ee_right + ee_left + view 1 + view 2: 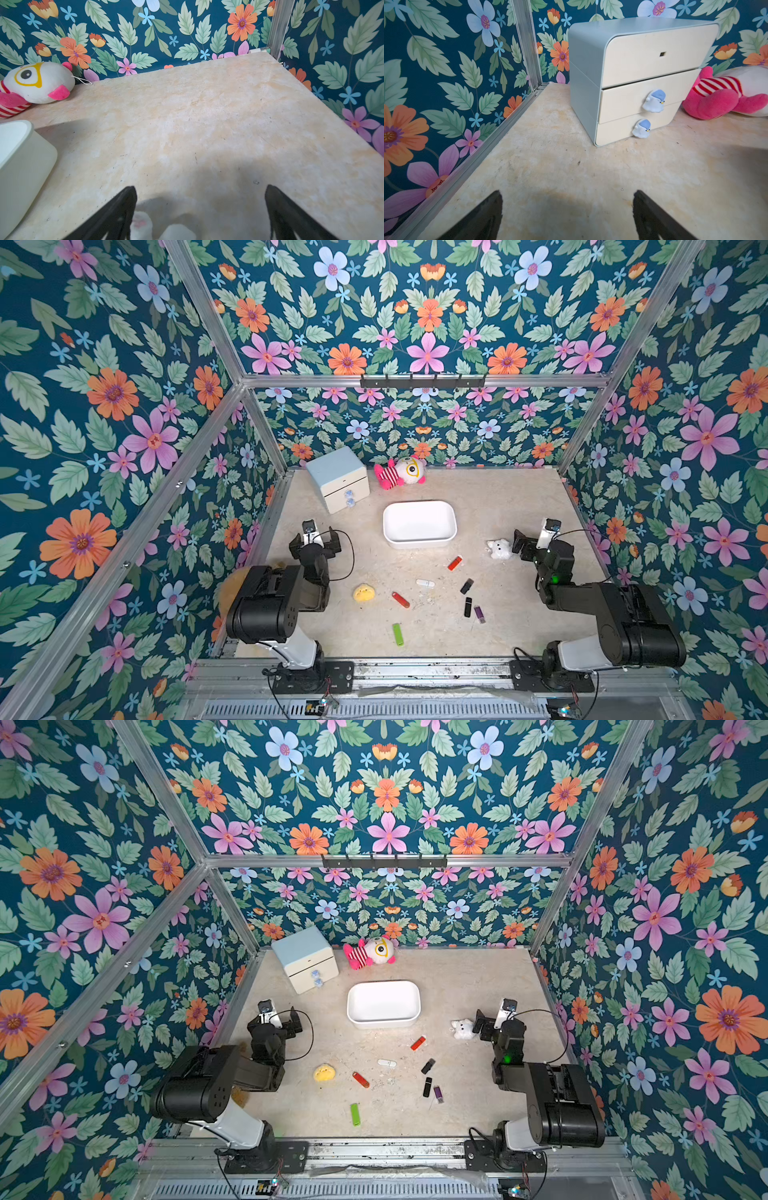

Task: Put the usb flash drive into the storage box
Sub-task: Pick up the USB flash from the center of the board.

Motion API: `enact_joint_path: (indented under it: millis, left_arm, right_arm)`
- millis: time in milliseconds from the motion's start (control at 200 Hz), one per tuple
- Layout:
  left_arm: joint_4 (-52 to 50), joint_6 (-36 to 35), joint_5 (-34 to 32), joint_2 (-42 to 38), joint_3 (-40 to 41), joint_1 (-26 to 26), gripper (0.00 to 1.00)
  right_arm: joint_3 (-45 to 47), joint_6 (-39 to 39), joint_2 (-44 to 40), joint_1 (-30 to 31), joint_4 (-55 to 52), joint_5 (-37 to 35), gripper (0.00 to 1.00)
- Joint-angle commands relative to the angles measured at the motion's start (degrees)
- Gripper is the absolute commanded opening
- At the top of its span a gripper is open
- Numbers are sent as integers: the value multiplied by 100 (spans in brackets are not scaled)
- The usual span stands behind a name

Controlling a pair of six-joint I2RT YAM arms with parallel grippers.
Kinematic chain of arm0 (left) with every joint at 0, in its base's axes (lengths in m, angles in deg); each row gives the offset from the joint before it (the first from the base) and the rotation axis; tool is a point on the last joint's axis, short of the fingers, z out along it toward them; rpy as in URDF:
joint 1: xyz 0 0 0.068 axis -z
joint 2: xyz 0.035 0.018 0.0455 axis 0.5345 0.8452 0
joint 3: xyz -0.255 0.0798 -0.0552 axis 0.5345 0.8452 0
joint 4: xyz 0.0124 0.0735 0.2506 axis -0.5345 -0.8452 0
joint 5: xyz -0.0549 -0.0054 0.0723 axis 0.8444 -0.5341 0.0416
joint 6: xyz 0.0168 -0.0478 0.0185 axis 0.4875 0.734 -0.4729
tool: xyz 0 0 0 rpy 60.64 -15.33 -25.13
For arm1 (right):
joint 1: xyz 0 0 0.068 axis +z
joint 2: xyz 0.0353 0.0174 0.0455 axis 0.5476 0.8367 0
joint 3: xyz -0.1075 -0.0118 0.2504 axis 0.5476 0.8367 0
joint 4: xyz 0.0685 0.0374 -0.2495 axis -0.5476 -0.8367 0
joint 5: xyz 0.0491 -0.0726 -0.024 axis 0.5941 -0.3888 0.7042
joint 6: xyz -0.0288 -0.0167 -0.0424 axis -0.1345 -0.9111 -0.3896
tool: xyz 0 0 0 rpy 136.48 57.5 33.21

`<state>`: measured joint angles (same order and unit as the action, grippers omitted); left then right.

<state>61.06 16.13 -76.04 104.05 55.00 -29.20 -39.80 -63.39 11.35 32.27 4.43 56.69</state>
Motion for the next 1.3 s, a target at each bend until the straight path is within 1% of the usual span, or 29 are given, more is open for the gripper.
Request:
enact_joint_path:
  millis: [0, 730, 815, 920, 970, 1015, 1105, 1170, 1240, 1295]
  left_arm:
    - [60, 13, 9, -14, -3, -3, 100]
    - [58, 13, 5, -14, -7, -1, 99]
    - [61, 13, 11, -10, -7, -2, 99]
    - [56, 13, 5, -14, -9, -1, 100]
    - [55, 13, 5, -14, -6, -3, 99]
    - [60, 13, 9, -14, -3, 1, 99]
    - [20, 22, 48, -5, -31, -21, 99]
    - [5, 23, 47, -14, -36, -21, 99]
    - [106, -42, -37, -34, -24, 8, 99]
    - [-208, -49, -91, -196, -92, 49, 100]
  right_arm:
    - [-21, 19, 5, 5, 58, -14, 99]
    - [-30, 34, 5, 5, 29, -23, 99]
    - [-97, 139, 14, 6, -79, -295, 99]
    - [-87, 129, 8, 11, -57, -338, 99]
    - [-77, 220, -66, 4, -64, -606, 99]
    - [-136, 297, -288, 1, -381, -765, 99]
    - [-626, 302, -834, 5, -1744, -761, 99]
    - [-964, 307, -1068, 13, -2338, -796, 99]
    - [-1401, 424, -1373, 89, -3351, -895, 99]
    - [-1822, 655, -1546, 204, -4345, -1033, 99]
